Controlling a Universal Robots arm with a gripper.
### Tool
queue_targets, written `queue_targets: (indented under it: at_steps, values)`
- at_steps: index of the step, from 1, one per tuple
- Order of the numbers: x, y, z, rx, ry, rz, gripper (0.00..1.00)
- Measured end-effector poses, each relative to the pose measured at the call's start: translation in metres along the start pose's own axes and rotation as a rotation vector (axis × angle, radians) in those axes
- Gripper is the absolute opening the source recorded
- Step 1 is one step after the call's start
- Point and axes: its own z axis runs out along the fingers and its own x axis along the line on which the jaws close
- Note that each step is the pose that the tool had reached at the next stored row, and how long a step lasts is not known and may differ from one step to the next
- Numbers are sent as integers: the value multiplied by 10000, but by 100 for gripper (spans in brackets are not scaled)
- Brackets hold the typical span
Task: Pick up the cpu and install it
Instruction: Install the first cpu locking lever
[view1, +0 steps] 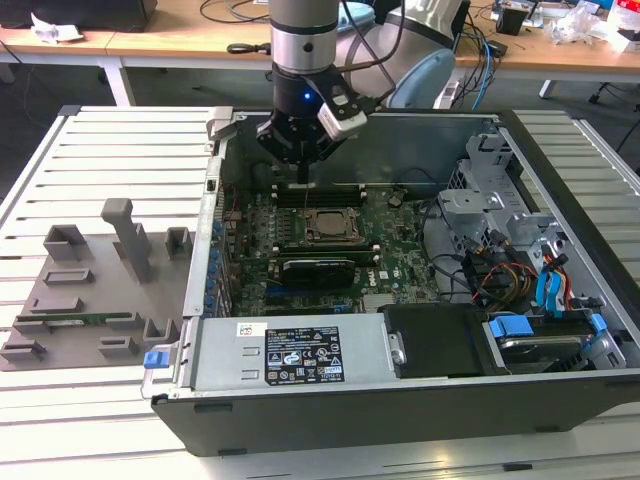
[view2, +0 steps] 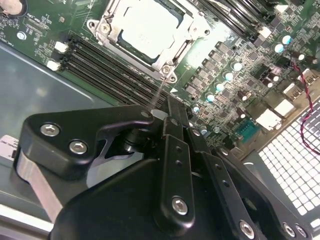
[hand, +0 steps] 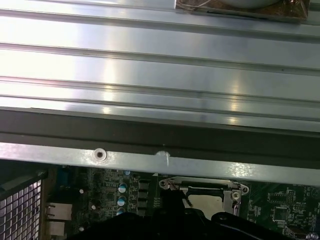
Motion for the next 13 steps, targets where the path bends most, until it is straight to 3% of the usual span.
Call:
queue_targets:
  at_steps: [7,13]
  values:
    - [-64,-4,14,1,-1,0,11]
    - [-64,-3,85,4,1,-1,11]
